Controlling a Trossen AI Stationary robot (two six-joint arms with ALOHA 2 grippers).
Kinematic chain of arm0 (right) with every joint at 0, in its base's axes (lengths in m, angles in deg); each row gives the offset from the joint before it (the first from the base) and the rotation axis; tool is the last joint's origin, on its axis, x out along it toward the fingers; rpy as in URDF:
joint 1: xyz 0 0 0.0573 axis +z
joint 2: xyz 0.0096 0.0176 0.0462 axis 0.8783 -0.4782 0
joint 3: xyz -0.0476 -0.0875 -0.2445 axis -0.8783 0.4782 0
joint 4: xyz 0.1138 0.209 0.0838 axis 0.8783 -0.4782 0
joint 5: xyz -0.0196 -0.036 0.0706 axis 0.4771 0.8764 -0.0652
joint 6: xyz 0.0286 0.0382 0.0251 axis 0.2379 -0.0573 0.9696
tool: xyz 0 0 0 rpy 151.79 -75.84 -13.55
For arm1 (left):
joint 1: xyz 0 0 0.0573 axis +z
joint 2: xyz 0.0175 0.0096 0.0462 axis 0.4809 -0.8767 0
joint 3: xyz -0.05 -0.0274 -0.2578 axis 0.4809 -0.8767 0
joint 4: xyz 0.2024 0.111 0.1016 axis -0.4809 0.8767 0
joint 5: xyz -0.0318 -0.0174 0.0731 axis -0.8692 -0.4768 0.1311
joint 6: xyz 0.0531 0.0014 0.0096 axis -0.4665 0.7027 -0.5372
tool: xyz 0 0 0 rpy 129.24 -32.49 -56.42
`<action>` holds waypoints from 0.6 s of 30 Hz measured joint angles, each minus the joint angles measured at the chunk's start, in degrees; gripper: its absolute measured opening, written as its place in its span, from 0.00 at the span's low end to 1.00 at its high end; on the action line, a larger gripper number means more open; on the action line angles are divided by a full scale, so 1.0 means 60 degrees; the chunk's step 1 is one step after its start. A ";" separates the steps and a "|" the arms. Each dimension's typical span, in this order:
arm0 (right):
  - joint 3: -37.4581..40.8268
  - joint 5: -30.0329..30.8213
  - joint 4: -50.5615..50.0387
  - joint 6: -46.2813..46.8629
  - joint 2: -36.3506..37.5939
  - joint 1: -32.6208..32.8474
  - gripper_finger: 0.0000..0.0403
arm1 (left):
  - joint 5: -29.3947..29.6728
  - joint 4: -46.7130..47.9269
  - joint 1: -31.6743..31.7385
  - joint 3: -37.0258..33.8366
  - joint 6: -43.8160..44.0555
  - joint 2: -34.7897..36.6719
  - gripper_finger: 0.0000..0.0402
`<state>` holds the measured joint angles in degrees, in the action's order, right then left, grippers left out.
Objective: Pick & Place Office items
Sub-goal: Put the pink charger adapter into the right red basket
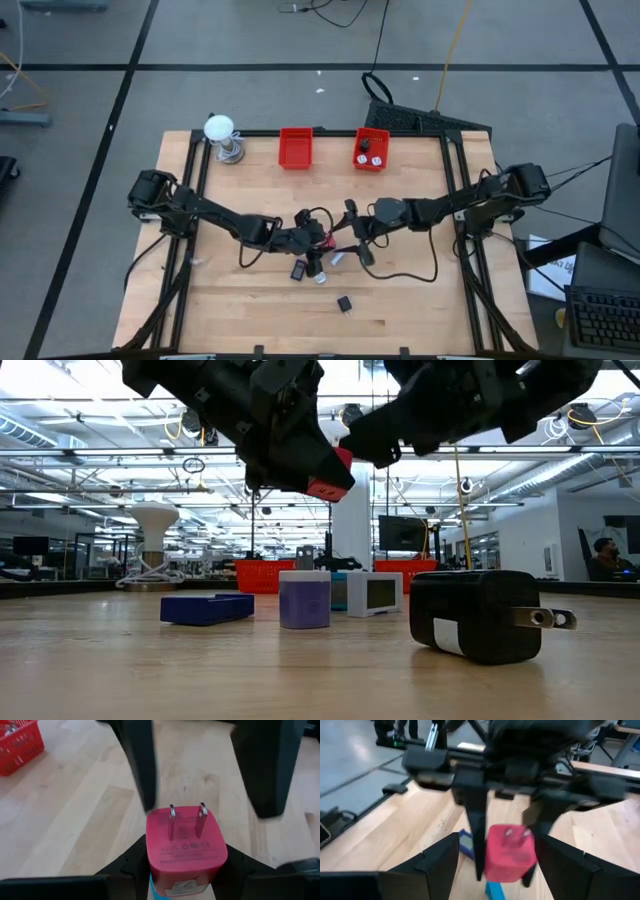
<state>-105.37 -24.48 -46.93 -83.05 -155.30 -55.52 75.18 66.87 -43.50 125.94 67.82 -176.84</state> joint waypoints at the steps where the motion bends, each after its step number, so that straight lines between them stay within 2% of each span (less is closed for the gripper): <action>1: 0.0000 0.0002 0.0109 0.0069 0.0018 -0.0004 0.61 | -0.0005 -0.0022 -0.0009 0.0000 0.0002 0.0000 0.38; 7: -0.0007 -0.0495 0.0005 0.0195 -0.0045 0.0001 0.61 | -0.0389 -0.0088 -0.0009 0.0000 0.0222 0.0004 0.38; 18: -0.0007 -0.0491 -0.0020 0.0351 -0.0058 0.0011 0.54 | -0.0457 -0.0142 -0.0029 0.0000 0.0357 0.0004 0.38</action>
<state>-105.42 -27.42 -47.05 -80.94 -155.65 -55.46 72.43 66.01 -43.68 125.94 69.96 -176.82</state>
